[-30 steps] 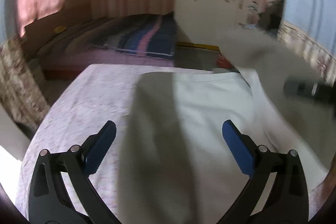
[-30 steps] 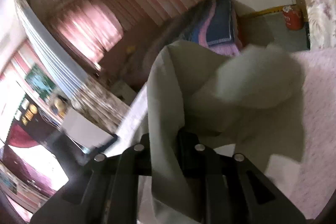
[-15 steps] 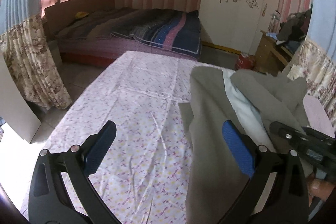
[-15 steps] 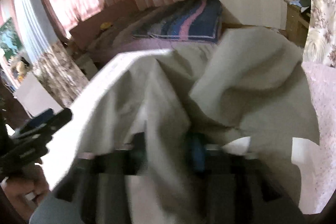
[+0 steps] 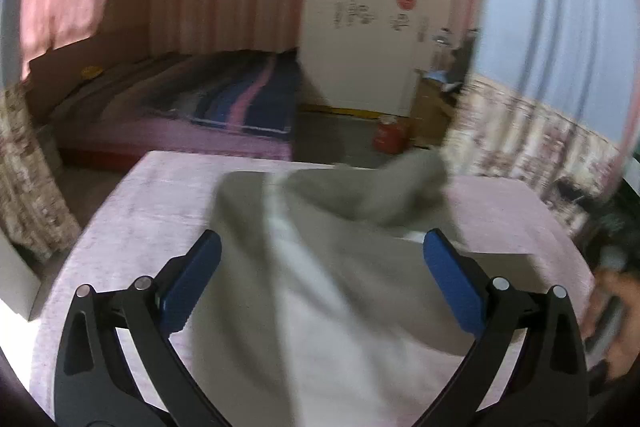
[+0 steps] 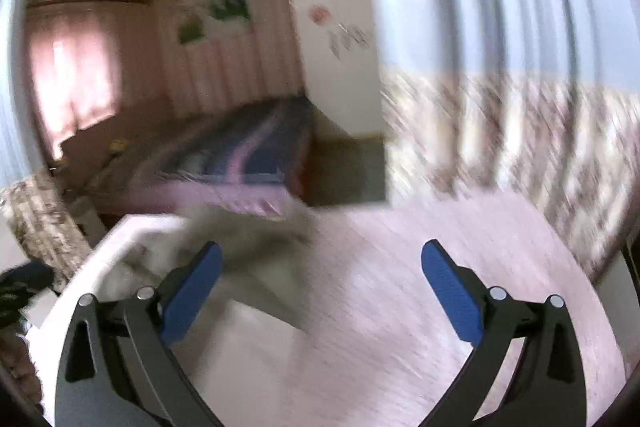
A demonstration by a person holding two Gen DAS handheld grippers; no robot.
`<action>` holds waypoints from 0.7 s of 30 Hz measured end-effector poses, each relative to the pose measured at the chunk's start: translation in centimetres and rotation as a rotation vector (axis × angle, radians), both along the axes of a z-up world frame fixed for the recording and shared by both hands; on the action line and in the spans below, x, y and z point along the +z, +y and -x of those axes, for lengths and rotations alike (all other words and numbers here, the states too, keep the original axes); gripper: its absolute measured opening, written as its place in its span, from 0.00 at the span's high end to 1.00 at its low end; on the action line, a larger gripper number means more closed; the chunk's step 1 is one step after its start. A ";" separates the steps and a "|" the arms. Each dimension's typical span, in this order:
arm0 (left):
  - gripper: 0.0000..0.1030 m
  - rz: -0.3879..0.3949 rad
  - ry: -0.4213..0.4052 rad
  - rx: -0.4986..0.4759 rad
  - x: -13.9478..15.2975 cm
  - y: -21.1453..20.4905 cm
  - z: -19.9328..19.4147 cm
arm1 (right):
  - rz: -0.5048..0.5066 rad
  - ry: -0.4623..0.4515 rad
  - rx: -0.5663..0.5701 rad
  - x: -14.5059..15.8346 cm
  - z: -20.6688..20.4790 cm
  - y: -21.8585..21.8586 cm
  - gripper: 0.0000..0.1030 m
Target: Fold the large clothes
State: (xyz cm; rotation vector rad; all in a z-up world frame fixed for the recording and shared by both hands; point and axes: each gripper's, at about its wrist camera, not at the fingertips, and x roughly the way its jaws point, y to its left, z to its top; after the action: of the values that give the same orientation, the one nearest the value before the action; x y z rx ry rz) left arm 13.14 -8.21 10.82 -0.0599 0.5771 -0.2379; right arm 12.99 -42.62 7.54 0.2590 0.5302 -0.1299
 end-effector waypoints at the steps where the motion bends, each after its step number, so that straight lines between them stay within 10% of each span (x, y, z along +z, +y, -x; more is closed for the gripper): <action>1: 0.03 0.008 -0.011 -0.019 0.0 -1.4 0.6 | -0.003 0.022 -0.010 -1.1 0.1 -0.7 0.03; 13: 0.05 -0.239 -0.050 -0.147 -3.9 -13.1 0.9 | -0.039 0.119 0.067 -7.7 1.1 -2.0 0.03; 17: 0.68 -0.323 -0.029 -0.182 -7.2 -11.2 0.3 | -0.036 0.115 0.097 -7.9 1.0 -1.4 0.03; 21: 0.82 -0.238 -0.035 -0.161 -6.4 -6.2 0.7 | -0.036 0.109 0.116 -7.5 0.9 -0.7 0.03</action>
State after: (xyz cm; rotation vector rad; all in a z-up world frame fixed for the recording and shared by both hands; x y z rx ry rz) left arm 12.47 -14.41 4.38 0.2218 0.5727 -0.3246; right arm 12.14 -43.28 0.03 0.2564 0.6546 -0.0223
